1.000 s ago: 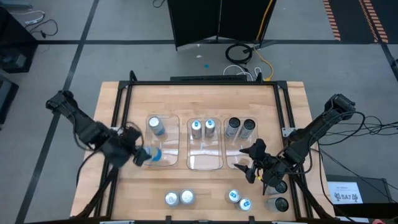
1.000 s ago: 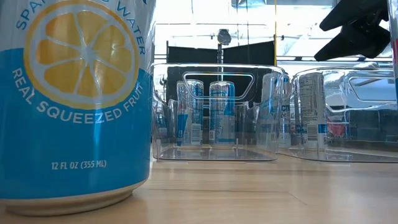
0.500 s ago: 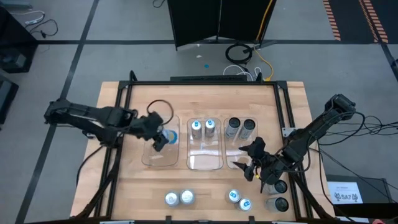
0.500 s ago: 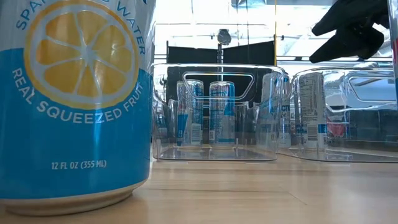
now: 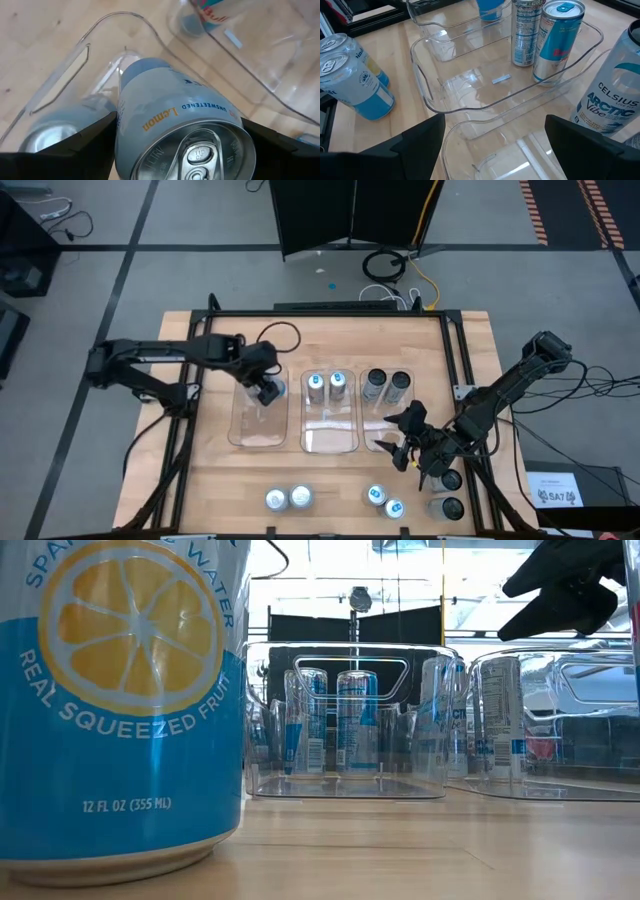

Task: Sort soda cans
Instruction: Put the left blue-white soda can into the left transparent bin

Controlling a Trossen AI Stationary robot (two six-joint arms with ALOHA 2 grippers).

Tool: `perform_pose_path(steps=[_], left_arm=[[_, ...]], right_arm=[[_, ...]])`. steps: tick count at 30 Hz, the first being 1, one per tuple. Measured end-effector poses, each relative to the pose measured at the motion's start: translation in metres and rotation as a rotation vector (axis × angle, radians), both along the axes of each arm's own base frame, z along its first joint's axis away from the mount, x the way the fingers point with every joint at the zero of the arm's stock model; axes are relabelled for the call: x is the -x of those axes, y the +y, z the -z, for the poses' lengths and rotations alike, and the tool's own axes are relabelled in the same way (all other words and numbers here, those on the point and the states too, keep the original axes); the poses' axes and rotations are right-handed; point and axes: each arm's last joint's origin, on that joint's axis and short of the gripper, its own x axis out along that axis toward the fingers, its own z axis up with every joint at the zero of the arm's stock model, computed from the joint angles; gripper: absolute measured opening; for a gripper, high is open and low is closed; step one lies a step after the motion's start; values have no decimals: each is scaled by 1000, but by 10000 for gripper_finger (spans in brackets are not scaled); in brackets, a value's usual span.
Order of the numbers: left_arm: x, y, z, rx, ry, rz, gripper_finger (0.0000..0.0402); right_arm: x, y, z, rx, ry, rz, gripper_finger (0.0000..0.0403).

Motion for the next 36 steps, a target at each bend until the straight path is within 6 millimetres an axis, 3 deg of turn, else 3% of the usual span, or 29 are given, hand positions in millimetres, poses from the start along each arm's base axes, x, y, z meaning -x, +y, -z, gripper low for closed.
perform_pose_path(steps=[14,26,36], left_arm=[[-21,30,36,16,129,36,334],[-35,35,55,18,157,44,347],[-36,36,57,14,159,34,366]], right_arm=[[0,0,0,13,4,-8,336],[0,0,0,15,5,-10,336],[0,0,0,14,5,-11,336]])
